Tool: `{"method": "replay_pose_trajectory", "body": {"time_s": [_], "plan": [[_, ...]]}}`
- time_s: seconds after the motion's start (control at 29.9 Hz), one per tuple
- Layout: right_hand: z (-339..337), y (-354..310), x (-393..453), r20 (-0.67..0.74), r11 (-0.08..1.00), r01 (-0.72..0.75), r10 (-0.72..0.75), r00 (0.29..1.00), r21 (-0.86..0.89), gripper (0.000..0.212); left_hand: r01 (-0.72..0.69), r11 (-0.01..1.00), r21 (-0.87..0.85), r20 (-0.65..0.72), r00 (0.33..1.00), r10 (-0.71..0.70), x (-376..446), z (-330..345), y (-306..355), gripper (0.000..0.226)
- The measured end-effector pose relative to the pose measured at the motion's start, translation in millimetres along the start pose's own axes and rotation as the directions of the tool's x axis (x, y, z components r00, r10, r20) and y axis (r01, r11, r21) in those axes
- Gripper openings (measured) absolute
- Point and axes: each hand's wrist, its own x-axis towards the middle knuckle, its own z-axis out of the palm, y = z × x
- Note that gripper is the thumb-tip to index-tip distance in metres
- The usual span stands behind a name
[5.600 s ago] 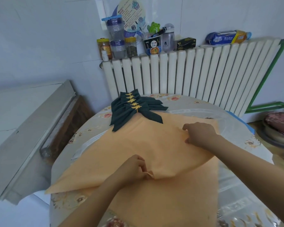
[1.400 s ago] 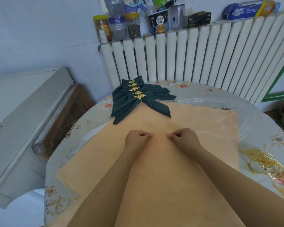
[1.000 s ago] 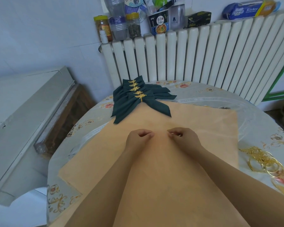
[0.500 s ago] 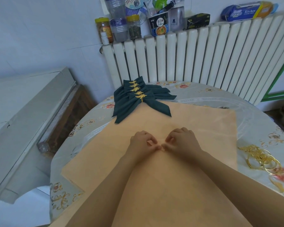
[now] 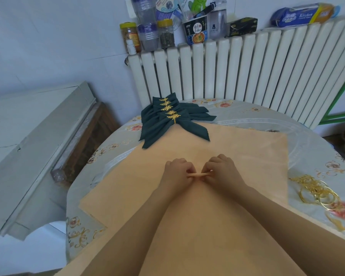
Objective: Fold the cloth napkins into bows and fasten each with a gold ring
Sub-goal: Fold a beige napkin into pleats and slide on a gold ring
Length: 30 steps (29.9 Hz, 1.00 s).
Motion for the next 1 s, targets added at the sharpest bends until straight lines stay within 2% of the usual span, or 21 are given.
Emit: {"method": "replay_pose_trajectory", "body": {"time_s": [0.07, 0.13, 0.27, 0.37, 0.6, 0.73, 0.84, 0.9, 1.0], "plan": [[-2.7, 1.1, -7.4, -0.017, 0.997, 0.074, -0.074, 0.997, 0.007, 0.007, -0.029, 1.0, 0.001, 0.003, 1.0, 0.029, -9.7, 0.4, -0.8, 0.009], [-8.7, 0.0, -14.0, 0.035, 0.995, 0.1, -0.1, 0.994, -0.003, 0.011, -0.039, 0.999, 0.012, 0.047, 0.998, 0.038, -19.2, -1.6, 0.8, 0.014], [-21.7, -0.6, -24.6, 0.208, 0.995, 0.094, -0.083, 0.975, -0.043, 0.02, -0.041, 0.998, 0.038, 0.182, 0.983, 0.033, -34.1, -6.3, 2.8, 0.023], [-24.9, -0.5, -31.2, 0.257, 0.998, 0.05, -0.04, 0.966, -0.032, 0.022, -0.011, 0.999, -0.032, 0.236, 0.972, 0.019, -42.6, -10.5, 3.4, 0.022], [-22.5, -8.7, -26.6, 0.206, 0.987, -0.154, 0.16, 0.965, -0.046, 0.021, 0.206, 0.973, -0.105, 0.206, 0.962, -0.181, -35.1, -8.7, 13.7, 0.009], [-20.4, -11.4, -25.8, 0.239, 0.962, -0.236, 0.264, 0.935, -0.139, 0.045, 0.267, 0.964, 0.024, 0.237, 0.935, -0.265, -24.8, -10.5, 19.2, 0.024], [-23.7, -13.8, -24.1, 0.245, 0.958, -0.197, 0.245, 0.938, -0.206, 0.038, 0.337, 0.941, -0.022, 0.284, 0.905, -0.318, -21.8, -14.9, 23.7, 0.039], [-25.0, -16.9, -25.4, 0.198, 0.96, -0.142, 0.193, 0.961, -0.243, 0.031, 0.288, 0.956, 0.053, 0.301, 0.908, -0.291, -21.7, -19.0, 30.0, 0.036], [-26.9, -20.4, -36.3, 0.094, 0.968, -0.07, 0.095, 0.991, -0.24, 0.023, 0.133, 0.973, 0.186, 0.203, 0.964, -0.171, -28.0, -21.1, 35.5, 0.019]]}}
